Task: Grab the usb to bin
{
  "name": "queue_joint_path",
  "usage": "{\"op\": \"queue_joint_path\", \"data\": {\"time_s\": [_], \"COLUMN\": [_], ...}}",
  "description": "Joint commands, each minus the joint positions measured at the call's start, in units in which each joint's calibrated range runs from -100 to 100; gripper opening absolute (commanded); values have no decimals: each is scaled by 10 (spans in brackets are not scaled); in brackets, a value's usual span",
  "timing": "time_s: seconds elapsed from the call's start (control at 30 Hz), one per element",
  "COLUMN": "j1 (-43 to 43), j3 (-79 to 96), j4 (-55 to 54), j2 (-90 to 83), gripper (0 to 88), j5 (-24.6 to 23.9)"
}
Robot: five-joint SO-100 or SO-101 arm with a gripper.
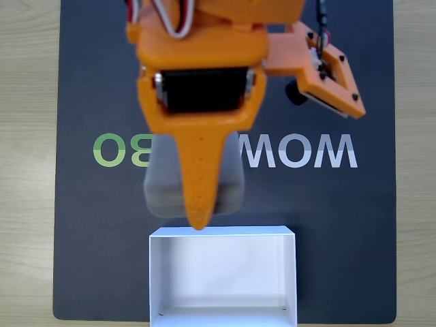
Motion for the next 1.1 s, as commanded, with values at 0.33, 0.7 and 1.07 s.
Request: {"op": "queue_joint_path", "data": {"time_s": [0.33,0.7,1.07], "j1": [71,32,-4], "j3": [-38,-280,-448], "j4": [-6,-78,-258], "j2": [-69,284,552], "gripper": [184,188,186], "j5": [-2,-3,2]}}
